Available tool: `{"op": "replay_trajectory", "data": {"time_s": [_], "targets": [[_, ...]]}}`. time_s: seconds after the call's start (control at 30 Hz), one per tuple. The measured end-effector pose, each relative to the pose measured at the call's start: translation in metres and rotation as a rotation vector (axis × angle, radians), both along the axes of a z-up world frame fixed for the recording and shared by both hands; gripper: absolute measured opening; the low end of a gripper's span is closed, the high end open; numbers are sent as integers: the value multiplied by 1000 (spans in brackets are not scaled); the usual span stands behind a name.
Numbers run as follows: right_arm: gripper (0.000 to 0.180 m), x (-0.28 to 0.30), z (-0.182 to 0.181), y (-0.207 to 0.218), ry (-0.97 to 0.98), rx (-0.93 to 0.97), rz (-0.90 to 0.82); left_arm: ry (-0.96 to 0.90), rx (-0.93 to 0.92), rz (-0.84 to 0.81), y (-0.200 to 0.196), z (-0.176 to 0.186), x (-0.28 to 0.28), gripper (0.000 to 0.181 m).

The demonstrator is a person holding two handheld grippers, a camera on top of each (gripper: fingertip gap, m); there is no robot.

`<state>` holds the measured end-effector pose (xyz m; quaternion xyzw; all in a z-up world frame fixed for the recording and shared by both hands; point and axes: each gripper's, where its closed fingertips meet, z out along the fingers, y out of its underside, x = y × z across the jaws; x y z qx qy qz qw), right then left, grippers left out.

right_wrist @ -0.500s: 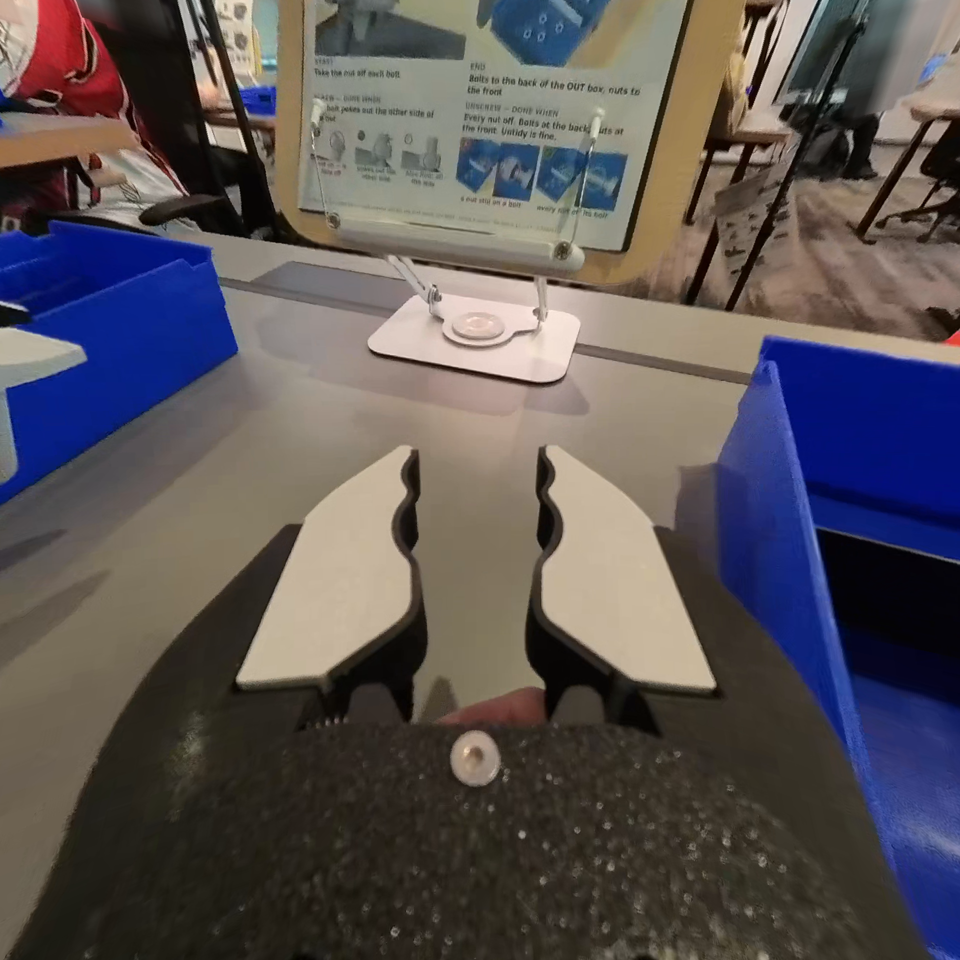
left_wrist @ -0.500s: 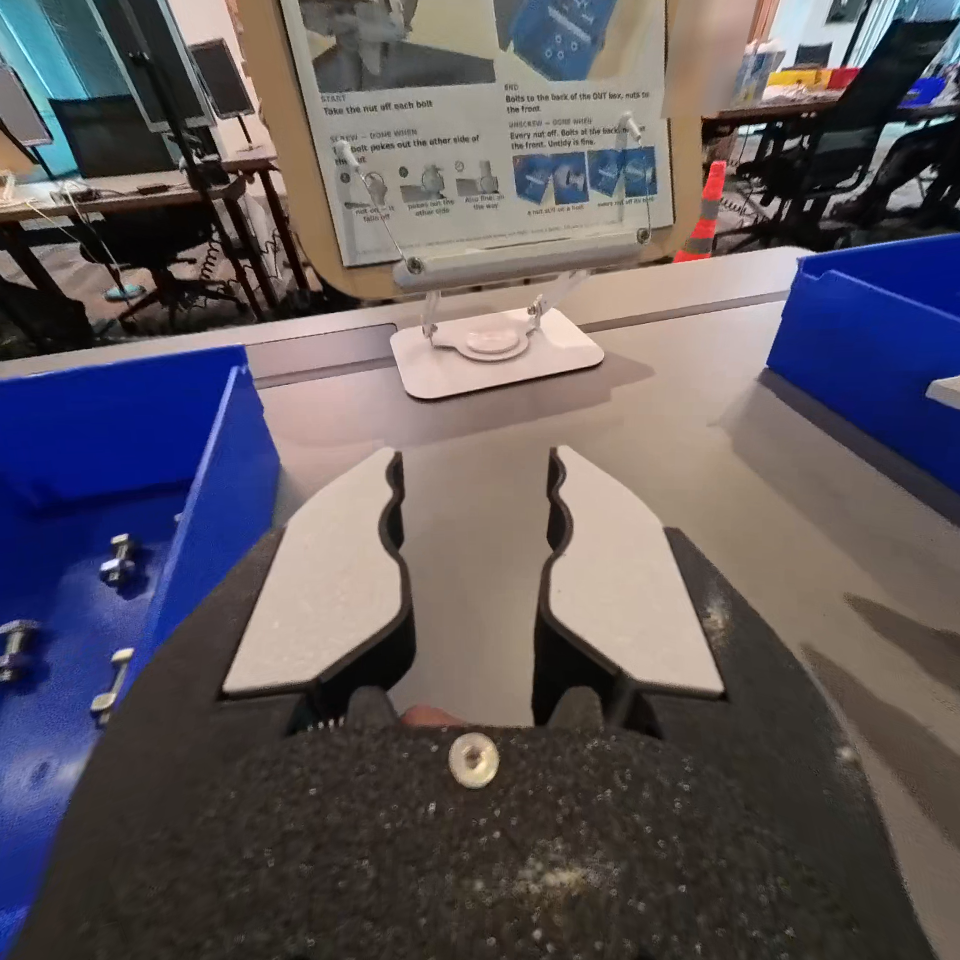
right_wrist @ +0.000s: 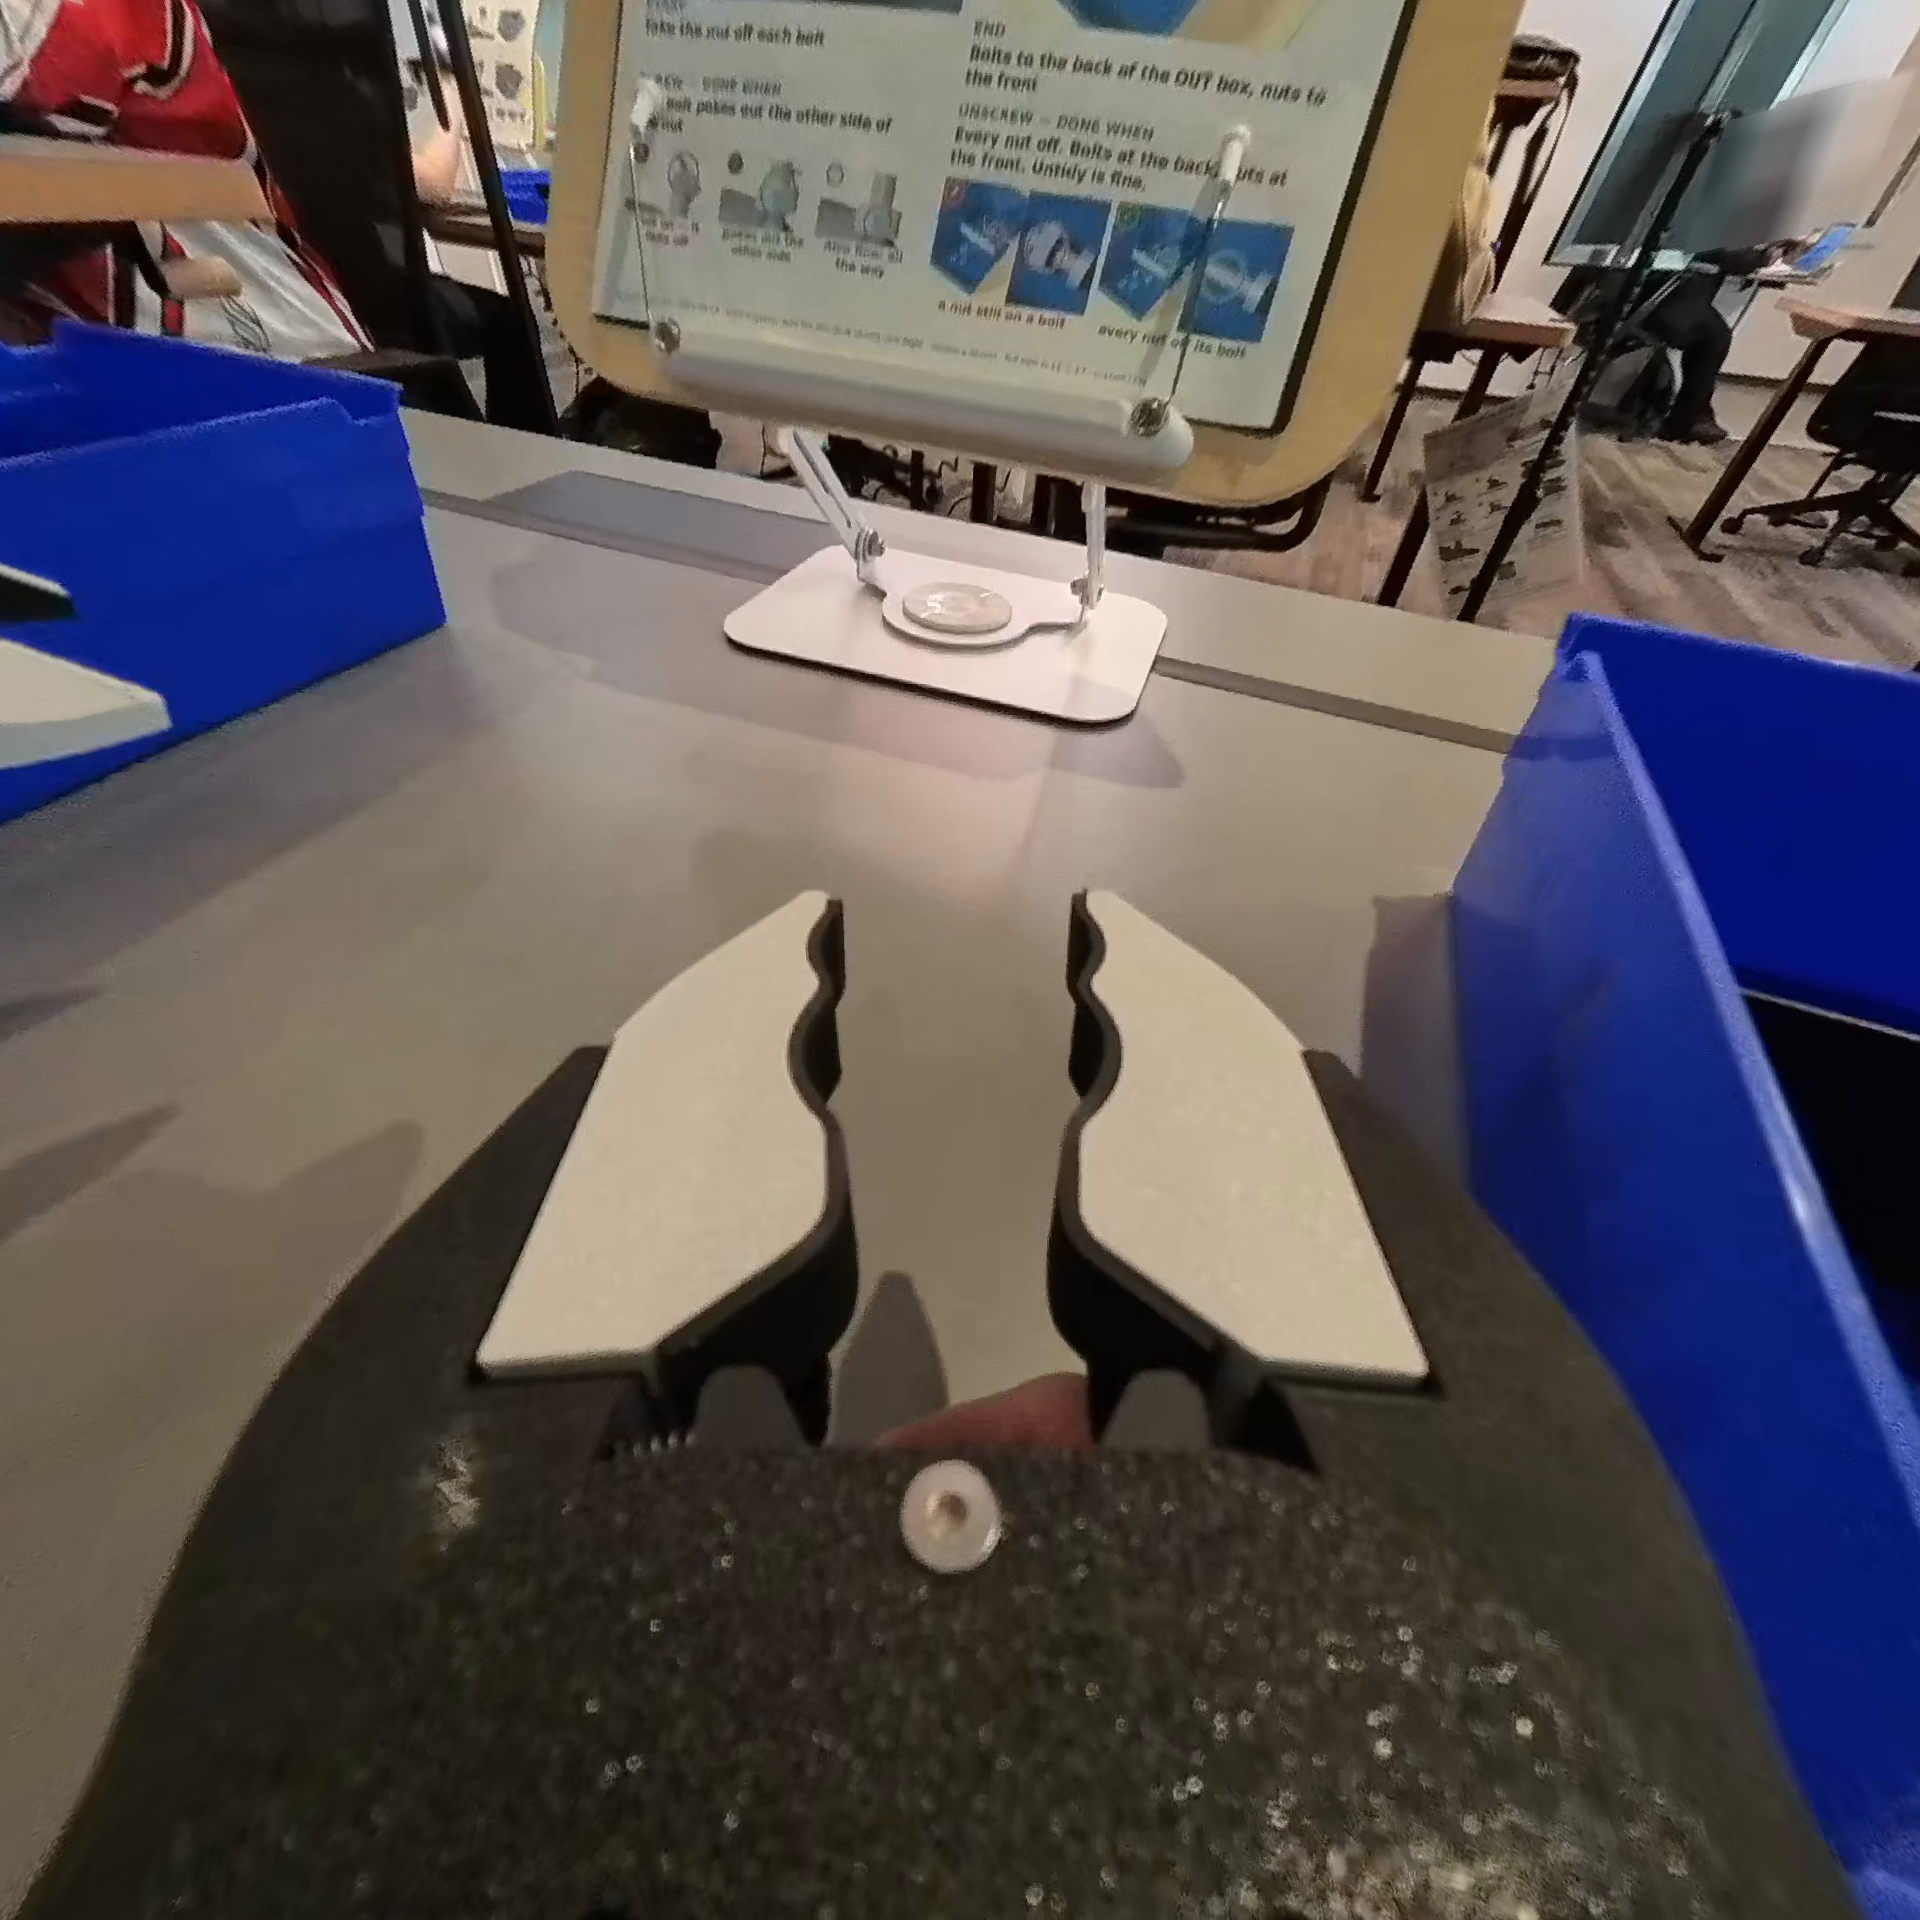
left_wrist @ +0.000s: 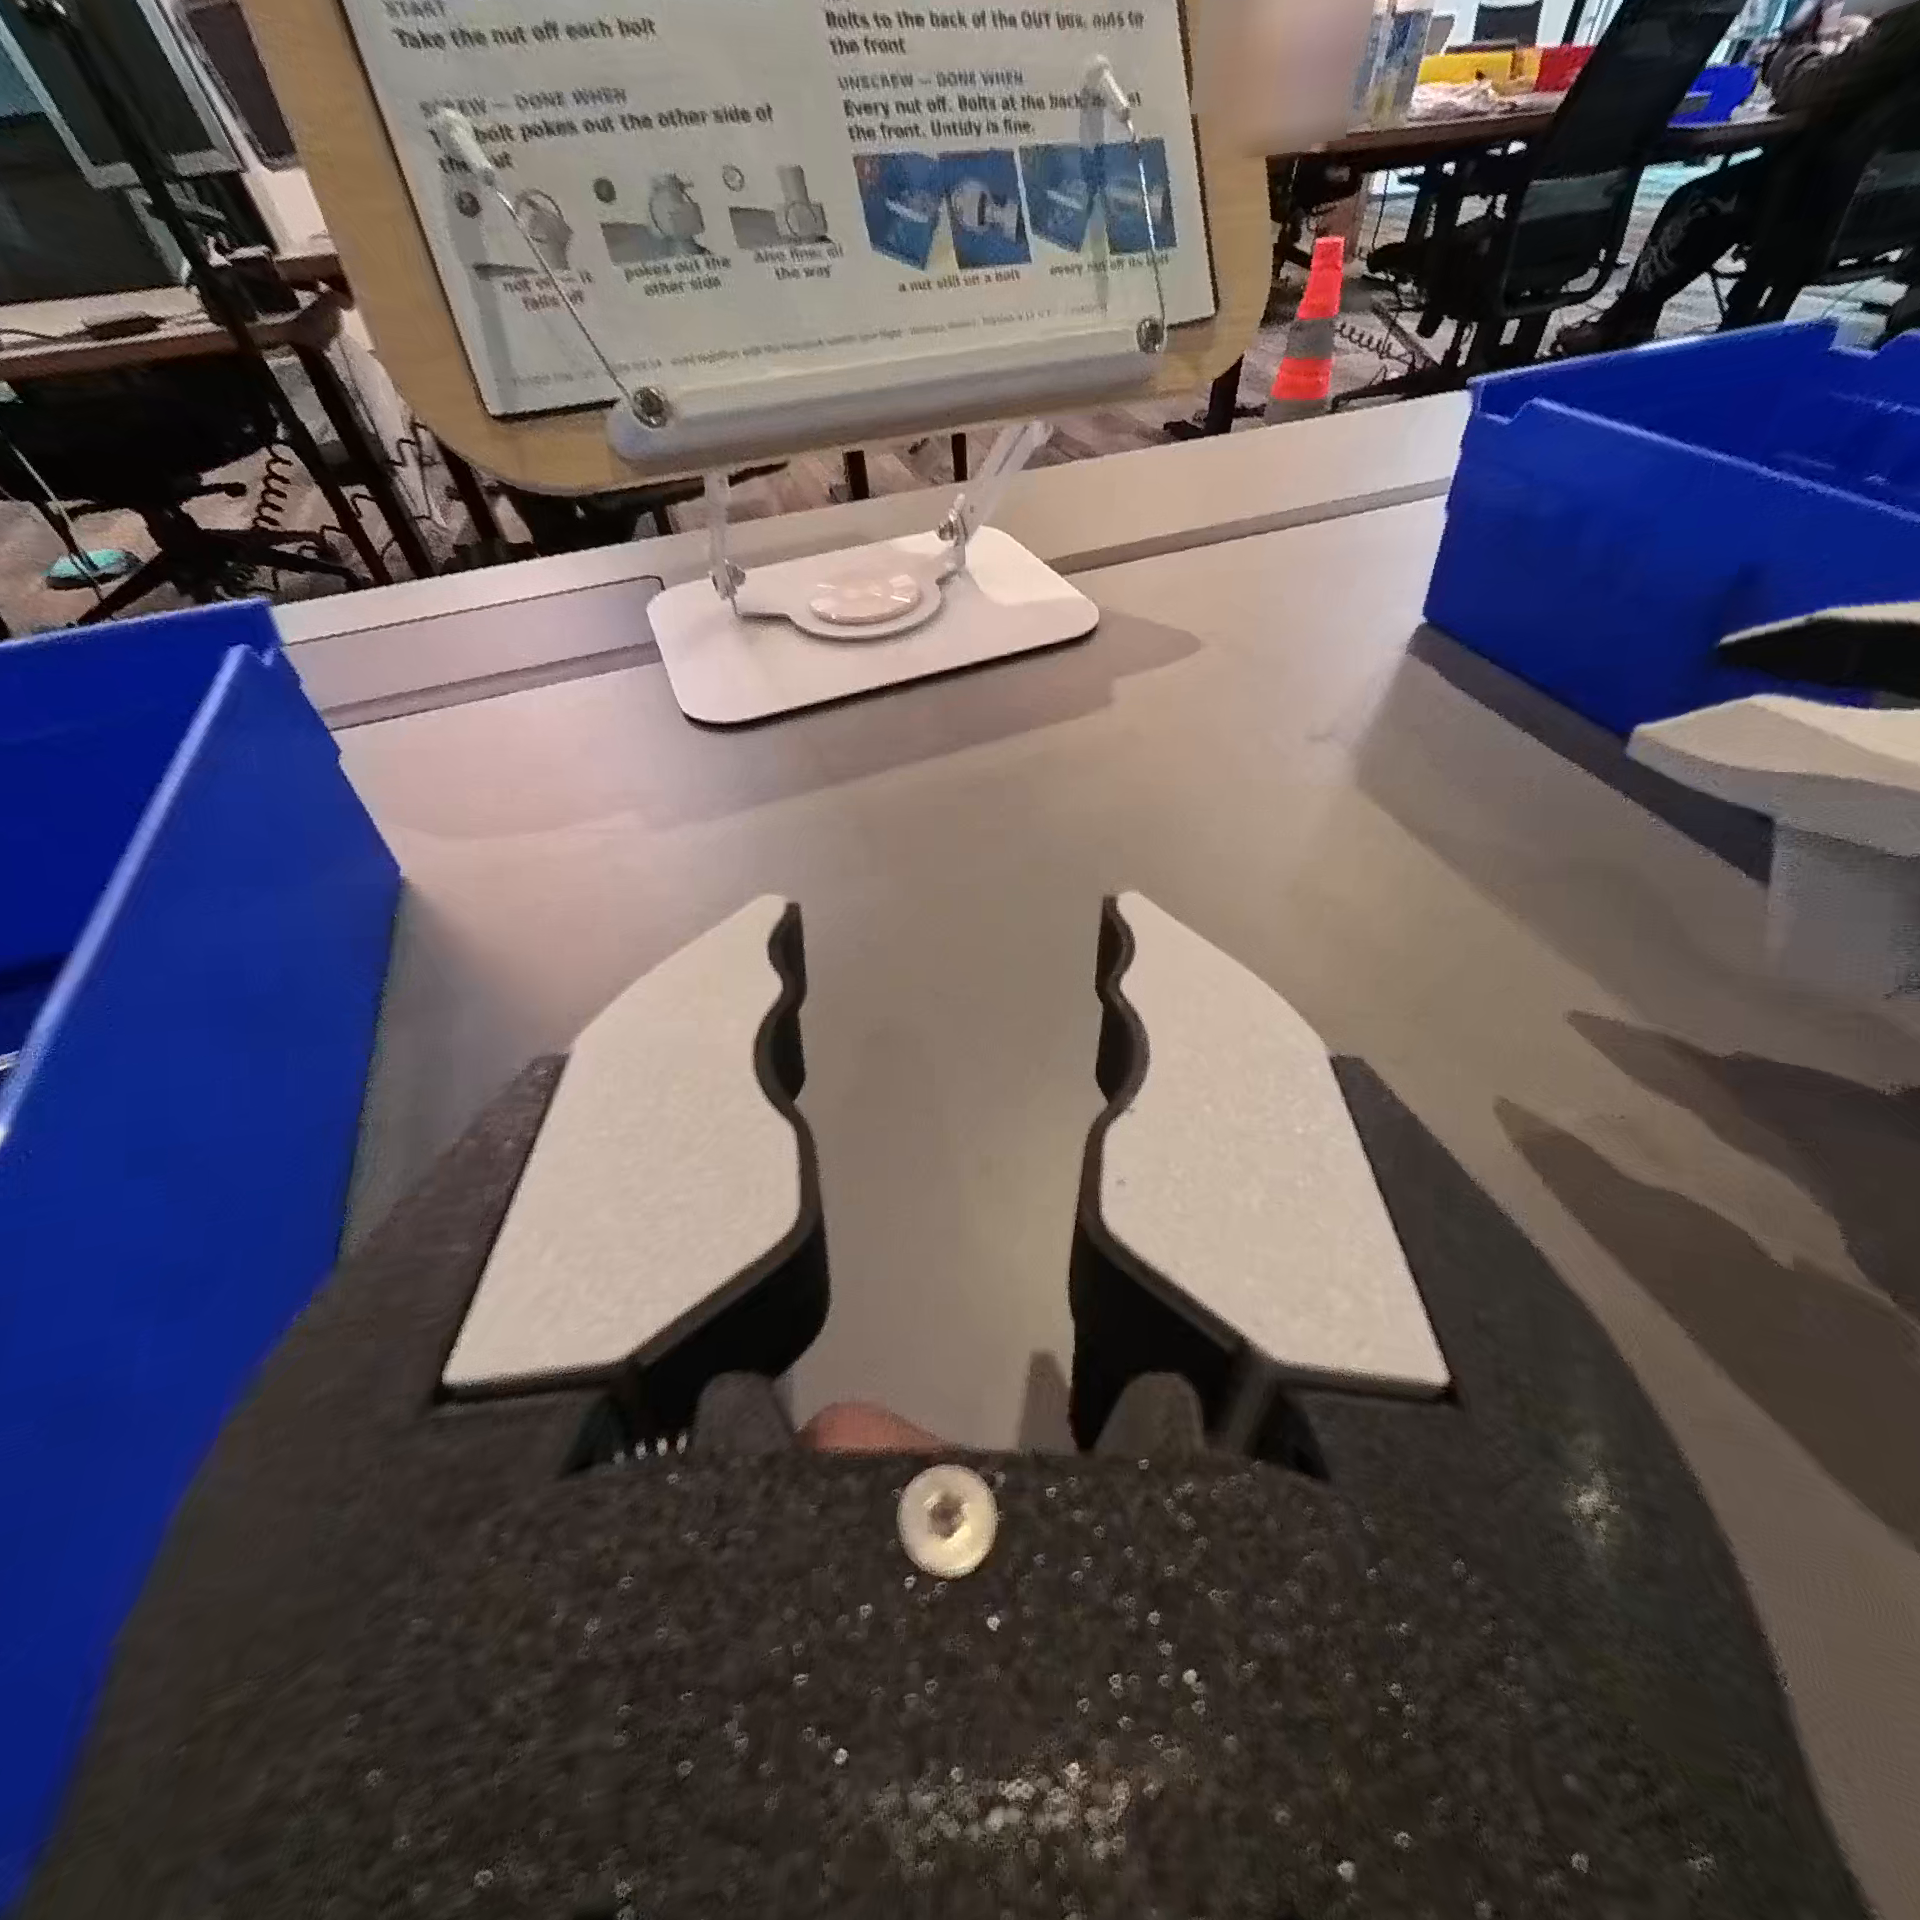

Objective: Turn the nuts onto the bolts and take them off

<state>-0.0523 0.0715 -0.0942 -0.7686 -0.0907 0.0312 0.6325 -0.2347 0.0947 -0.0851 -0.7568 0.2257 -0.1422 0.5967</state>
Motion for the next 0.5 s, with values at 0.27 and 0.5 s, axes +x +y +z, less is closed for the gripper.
{"op": "replay_trajectory", "data": {"time_s": [0.27, 0.5], "targets": [[40, -7, -6, 0, -9, -13, 22, 37, -91, -60, -4, -11, 8, 53], [40, -9, -12, 1, 0, -40, 37, 73, -123, -81, -7, -18, 13, 54]]}}
